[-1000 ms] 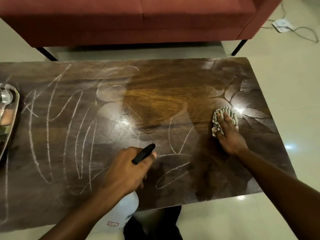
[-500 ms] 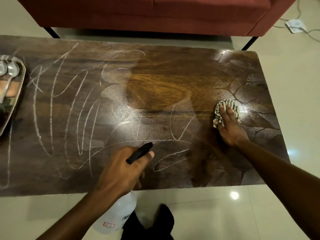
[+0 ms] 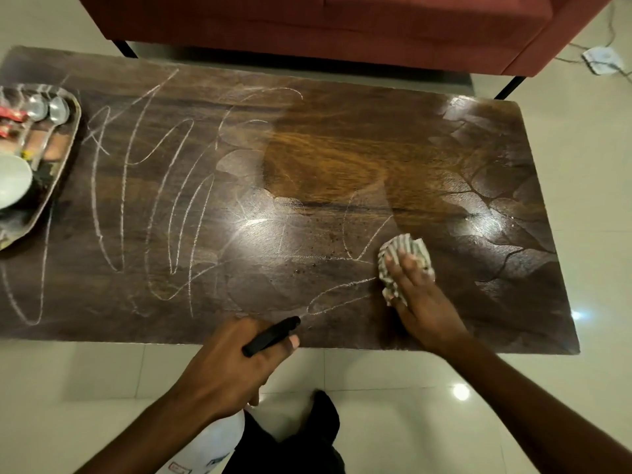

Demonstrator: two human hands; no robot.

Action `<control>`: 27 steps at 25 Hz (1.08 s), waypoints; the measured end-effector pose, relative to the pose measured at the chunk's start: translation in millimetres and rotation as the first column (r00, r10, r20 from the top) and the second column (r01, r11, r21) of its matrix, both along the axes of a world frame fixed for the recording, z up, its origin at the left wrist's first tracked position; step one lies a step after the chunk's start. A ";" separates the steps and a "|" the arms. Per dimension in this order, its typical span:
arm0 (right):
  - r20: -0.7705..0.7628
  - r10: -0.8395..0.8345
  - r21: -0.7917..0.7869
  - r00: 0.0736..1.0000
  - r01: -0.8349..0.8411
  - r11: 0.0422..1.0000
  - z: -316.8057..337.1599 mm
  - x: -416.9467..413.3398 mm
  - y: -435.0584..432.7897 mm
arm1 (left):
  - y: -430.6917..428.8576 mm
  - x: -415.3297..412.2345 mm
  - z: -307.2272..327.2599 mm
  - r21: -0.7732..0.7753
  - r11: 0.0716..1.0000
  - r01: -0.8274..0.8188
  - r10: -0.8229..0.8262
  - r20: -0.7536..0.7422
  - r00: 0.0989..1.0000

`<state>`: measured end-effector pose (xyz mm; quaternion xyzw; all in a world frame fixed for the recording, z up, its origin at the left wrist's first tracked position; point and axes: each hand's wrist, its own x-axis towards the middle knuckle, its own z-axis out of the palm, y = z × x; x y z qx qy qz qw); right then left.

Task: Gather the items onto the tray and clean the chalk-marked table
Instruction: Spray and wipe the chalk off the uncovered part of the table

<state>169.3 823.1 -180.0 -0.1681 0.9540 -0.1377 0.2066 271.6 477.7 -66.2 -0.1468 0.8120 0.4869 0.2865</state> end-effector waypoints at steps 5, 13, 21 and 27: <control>-0.030 0.480 0.008 0.877 -0.479 0.878 9.8 80.7 26.3 | -7.0 6.2 -2.6 0.045 0.999 -0.021 0.022 -0.027 0.999; -0.124 -0.341 -0.164 0.932 0.320 0.933 -9.4 91.7 -143.4 | -29.5 0.5 -3.0 0.046 0.991 -0.127 0.126 0.016 0.992; -0.211 0.074 -0.076 0.975 -0.092 0.993 -1.0 8.6 -103.4 | -75.7 -10.9 -7.1 0.134 0.948 -0.290 0.295 -0.024 0.955; -0.074 -0.679 -0.030 0.730 0.679 0.733 1.7 -67.2 -64.7 | -94.0 -23.0 -13.7 0.192 0.926 -0.325 0.334 -0.017 0.942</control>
